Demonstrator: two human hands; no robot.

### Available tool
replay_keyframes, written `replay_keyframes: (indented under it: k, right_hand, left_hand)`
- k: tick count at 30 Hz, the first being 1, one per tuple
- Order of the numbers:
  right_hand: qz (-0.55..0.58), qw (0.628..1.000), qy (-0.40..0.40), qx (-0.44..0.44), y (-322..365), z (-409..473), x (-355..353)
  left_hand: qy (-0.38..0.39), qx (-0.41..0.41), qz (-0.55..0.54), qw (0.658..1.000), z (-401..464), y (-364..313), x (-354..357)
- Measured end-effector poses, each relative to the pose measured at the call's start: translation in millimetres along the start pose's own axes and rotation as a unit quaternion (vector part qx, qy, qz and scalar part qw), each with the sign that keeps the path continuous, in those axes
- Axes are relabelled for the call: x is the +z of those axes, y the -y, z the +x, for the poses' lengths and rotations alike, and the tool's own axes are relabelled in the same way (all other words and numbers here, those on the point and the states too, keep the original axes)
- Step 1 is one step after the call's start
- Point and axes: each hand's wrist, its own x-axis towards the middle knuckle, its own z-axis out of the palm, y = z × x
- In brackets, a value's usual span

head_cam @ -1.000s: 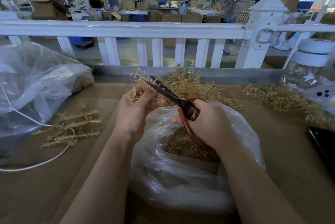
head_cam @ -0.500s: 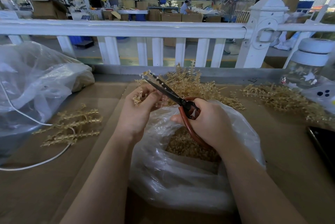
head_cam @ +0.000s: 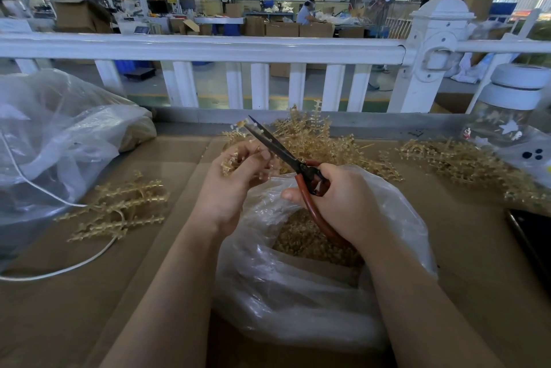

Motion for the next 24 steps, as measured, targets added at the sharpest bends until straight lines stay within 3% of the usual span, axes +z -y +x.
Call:
replay_keyframes:
  k: [13,24]
  right_hand:
    - [-0.005,1.0,-0.019,-0.013,0.6,-1.2,-2.4]
    - [-0.024,1.0,-0.015,-0.004,-1.5,0.4,-4.2]
  left_hand:
    - [0.042,-0.006,0.02,0.999,-0.2,1.3,-1.2]
    - [-0.01,0.004,-0.047,0.999,0.4,-2.8,-3.7]
